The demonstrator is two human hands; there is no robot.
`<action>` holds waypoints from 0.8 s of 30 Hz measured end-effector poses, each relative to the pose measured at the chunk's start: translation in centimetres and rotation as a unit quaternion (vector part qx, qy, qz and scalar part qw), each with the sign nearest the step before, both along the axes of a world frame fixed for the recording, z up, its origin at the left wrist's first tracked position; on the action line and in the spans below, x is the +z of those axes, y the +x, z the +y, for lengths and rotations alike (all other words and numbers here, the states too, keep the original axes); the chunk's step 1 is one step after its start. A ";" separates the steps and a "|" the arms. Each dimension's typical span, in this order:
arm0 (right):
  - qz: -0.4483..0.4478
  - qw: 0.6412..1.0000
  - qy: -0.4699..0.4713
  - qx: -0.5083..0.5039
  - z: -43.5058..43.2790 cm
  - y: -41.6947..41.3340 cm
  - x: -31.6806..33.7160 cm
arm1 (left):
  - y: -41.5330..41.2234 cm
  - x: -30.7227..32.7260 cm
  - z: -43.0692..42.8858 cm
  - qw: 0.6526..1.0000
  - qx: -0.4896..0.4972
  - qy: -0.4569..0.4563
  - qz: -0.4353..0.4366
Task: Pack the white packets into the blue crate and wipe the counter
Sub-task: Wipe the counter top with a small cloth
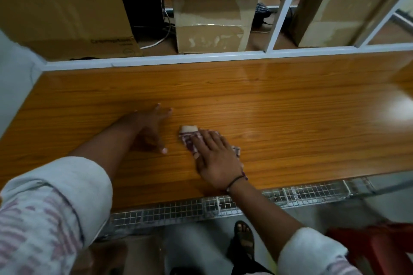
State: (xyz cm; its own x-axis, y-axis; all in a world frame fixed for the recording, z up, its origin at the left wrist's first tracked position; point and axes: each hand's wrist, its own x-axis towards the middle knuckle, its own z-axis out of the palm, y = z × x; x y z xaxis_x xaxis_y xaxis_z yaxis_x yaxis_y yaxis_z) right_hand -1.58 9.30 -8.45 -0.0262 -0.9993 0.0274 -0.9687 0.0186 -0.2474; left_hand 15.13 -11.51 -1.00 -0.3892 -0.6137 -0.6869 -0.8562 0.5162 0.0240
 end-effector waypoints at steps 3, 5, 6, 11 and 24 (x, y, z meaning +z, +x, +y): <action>0.027 0.995 0.007 -0.093 -1.1 -6.6 -0.3 | 4.7 0.2 -1.1 0.999 0.035 0.000 0.015; 0.029 0.985 0.003 -0.170 -2.6 -10.9 0.0 | 6.7 0.3 -1.8 0.999 0.040 0.008 0.019; 0.029 0.979 0.002 -0.200 -3.7 -12.5 0.1 | 7.2 0.2 -2.1 0.999 0.040 0.012 0.021; 0.022 0.971 0.017 -0.237 -11.1 -13.8 0.9 | 7.2 -0.3 -3.0 1.000 0.022 0.011 -0.010; 0.022 1.000 -0.008 0.011 -19.1 -11.5 0.0 | 7.8 -1.1 -3.6 0.997 0.073 0.019 0.028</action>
